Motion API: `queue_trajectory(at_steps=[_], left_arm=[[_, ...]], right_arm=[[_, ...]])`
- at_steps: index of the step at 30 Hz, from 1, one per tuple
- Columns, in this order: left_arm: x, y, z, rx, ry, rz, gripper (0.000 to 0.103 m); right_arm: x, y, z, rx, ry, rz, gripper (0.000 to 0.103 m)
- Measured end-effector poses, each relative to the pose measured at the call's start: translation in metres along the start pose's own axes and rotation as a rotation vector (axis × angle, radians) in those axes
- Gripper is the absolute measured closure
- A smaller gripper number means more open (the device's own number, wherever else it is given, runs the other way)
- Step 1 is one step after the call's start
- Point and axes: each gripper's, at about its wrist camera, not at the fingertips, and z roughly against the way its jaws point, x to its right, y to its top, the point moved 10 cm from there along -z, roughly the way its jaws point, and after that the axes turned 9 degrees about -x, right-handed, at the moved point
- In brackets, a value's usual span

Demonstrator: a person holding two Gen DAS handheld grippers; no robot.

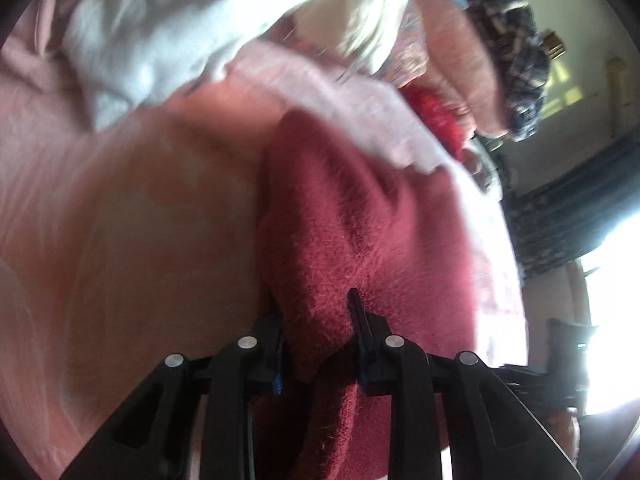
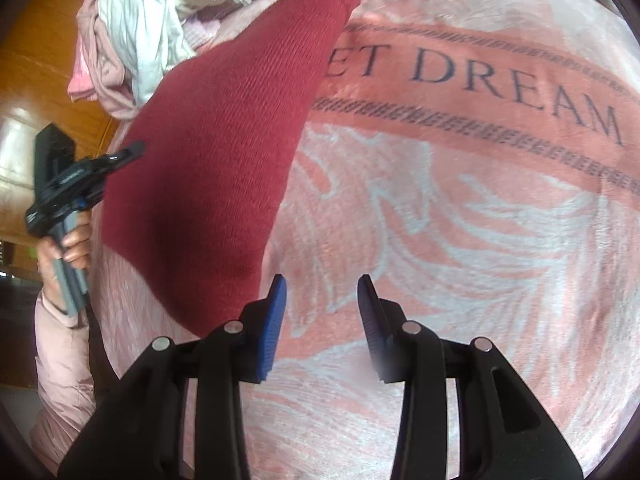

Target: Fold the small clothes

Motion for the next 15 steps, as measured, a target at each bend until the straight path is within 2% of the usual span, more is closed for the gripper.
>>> queue_trajectory(at_steps=[3,4,6,8,9,12,15], left_arm=[[0.000,-0.003,-0.003,0.004,0.004,-0.006,0.073],[0.004,-0.002,-0.001,0.006,0.012,-0.015,0.069],[0.007,-0.003,0.008,0.024,0.055,-0.021,0.058],[0.010,-0.008,0.020,0.041,0.066,-0.025,0.035],[0.014,-0.014,0.029,0.052,0.060,-0.031,0.031],[0.026,-0.037,0.042,0.059,0.087,-0.083,0.029],[0.032,-0.058,0.041,0.044,0.166,-0.148,0.029]], right_arm=[[-0.008,0.000,-0.003,-0.010,-0.016,0.011,0.065],[-0.010,0.000,-0.003,-0.009,-0.014,0.013,0.065],[-0.016,0.001,-0.003,-0.004,0.002,0.013,0.065],[-0.023,0.000,-0.001,-0.001,0.022,0.015,0.061],[-0.029,-0.001,-0.001,-0.002,0.037,0.021,0.061],[-0.040,-0.006,-0.005,-0.021,0.077,0.031,0.060],[-0.047,-0.007,-0.013,-0.040,0.072,0.046,0.060]])
